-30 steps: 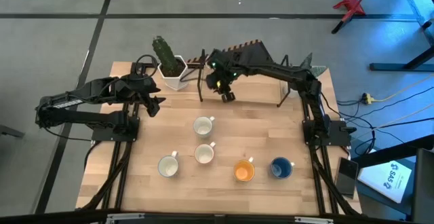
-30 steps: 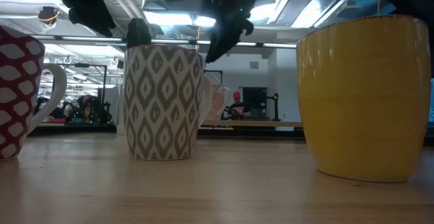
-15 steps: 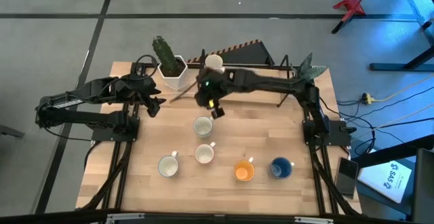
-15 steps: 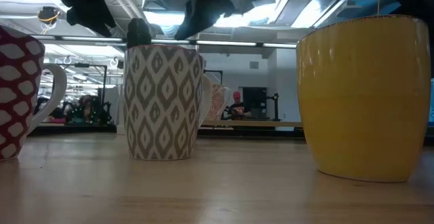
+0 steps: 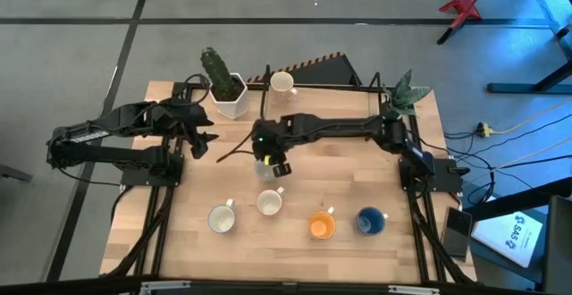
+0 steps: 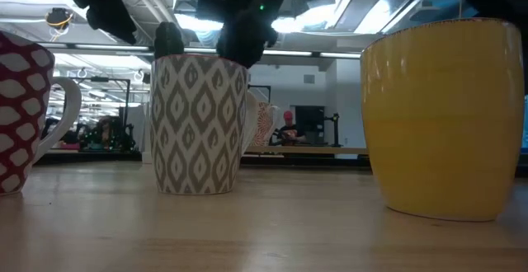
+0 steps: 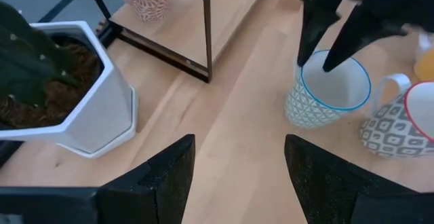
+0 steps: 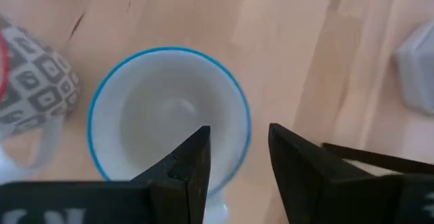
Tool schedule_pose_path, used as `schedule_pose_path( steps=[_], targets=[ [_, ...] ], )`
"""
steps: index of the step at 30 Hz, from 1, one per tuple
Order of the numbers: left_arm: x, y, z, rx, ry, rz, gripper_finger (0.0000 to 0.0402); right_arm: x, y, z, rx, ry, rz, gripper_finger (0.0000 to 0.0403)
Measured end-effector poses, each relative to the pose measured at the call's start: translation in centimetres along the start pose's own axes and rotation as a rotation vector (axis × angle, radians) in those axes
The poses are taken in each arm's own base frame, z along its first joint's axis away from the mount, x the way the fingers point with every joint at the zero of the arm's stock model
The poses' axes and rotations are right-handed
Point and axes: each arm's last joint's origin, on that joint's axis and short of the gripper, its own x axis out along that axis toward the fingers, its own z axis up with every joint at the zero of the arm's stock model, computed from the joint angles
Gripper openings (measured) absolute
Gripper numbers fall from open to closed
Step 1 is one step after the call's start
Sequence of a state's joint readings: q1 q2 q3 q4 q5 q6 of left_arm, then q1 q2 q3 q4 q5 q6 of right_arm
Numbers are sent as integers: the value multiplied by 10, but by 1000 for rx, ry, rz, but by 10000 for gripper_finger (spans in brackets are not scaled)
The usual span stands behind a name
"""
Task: Place coffee mugs
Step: Put the blue green patterned mug into the shelf
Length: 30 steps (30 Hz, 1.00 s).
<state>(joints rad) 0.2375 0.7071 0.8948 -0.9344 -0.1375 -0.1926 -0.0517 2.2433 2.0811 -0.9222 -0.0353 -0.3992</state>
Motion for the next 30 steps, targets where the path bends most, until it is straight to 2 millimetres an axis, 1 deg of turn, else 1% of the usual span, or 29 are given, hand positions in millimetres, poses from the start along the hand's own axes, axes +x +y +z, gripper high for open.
schedule_pose_path(
  steps=[3, 8, 10, 14, 17, 19, 21, 22, 24, 26, 28, 30],
  targets=[
    [0, 0, 0, 22, 0, -1, 222, 9, 0, -2, 34, 15, 7, 138],
    [0, 0, 0, 59, 0, -1, 222, 12, 0, -1, 68, 16, -3, 138],
    [0, 0, 0, 70, 0, -1, 222, 14, -2, -5, 81, 41, 5, 138],
    [0, 0, 0, 73, 0, -1, 222, 22, -1, -10, 54, 80, 29, 124],
    [0, 0, 0, 72, -1, 1, 222, 31, 0, -12, 26, 101, 38, 98],
    [0, 0, 0, 73, -1, 2, 222, 31, 0, -13, 13, 114, 44, 66],
    [0, 0, 0, 73, -1, 2, 222, 31, 0, -13, 11, 113, 35, 24],
    [0, 0, 0, 72, -2, 2, 222, 28, 0, -13, 13, 110, 41, 15],
    [0, 0, 0, 73, -2, 6, 222, 23, 1, -11, 2, 111, 32, 15],
    [0, 0, 0, 72, -3, 10, 222, 18, 0, -12, -49, 120, 48, 10],
    [0, 0, 0, 72, -3, 10, 222, 7, -2, -16, -118, 151, 62, 6],
    [0, 0, 0, 71, -3, 9, 222, -8, -12, -21, -132, 159, 73, 7]
  ],
)
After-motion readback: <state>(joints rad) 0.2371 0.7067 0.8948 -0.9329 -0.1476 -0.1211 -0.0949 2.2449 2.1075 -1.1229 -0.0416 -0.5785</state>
